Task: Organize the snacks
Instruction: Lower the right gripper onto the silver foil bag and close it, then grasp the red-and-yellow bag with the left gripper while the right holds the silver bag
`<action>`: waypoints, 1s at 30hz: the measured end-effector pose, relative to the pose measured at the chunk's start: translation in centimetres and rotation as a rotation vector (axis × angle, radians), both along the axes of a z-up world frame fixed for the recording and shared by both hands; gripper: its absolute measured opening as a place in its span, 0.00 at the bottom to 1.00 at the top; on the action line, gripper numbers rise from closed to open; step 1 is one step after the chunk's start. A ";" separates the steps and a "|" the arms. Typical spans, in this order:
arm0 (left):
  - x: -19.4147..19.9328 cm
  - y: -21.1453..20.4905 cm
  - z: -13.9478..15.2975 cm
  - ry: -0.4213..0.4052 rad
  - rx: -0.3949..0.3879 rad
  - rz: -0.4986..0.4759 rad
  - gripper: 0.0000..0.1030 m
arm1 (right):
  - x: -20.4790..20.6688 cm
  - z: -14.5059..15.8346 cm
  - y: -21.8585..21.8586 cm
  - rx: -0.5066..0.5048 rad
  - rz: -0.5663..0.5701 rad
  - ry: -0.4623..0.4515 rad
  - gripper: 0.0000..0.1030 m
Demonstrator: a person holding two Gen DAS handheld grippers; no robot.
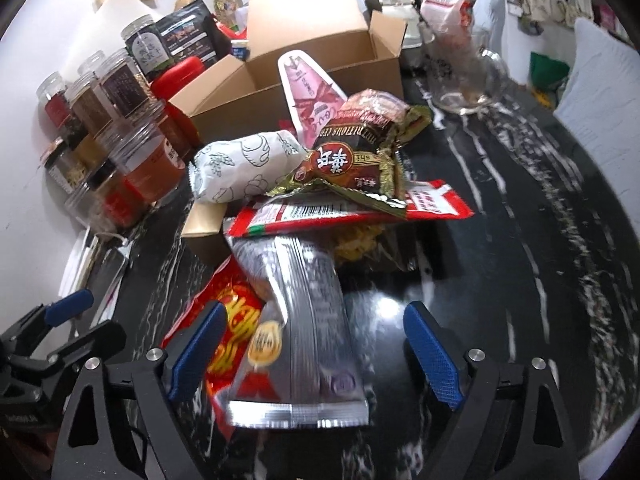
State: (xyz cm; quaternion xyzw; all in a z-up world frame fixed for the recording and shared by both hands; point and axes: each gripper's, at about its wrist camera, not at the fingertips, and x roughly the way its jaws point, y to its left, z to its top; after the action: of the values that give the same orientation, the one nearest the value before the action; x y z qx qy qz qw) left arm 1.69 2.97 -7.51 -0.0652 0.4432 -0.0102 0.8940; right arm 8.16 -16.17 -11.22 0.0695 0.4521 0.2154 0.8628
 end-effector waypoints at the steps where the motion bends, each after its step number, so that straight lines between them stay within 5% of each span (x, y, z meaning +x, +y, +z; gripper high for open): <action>1: 0.2 0.0 -0.1 0.001 0.001 -0.002 1.00 | 0.4 -0.3 0.0 0.014 0.006 0.016 0.85; 4: 0.8 -0.2 -0.3 0.012 0.008 -0.005 1.00 | 1.5 -1.3 0.2 0.063 0.028 0.075 0.78; 7: 1.2 -0.3 -0.5 0.024 0.002 -0.007 1.00 | 1.7 -1.2 0.1 0.100 0.038 0.080 0.50; 10: 1.3 -0.4 -0.6 0.034 -0.008 -0.014 1.00 | 1.7 -1.1 -0.4 0.167 0.051 0.115 0.39; 30: 1.2 -6.7 0.2 0.001 -0.042 -0.230 1.00 | -3.0 -0.3 -5.8 0.100 -0.047 0.046 0.36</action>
State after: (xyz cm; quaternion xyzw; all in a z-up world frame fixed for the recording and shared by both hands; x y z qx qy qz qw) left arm 2.93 -3.68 -7.28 -0.0324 0.4478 -0.1220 0.8852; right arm 5.15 -22.00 -11.52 0.1282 0.4589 0.2155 0.8524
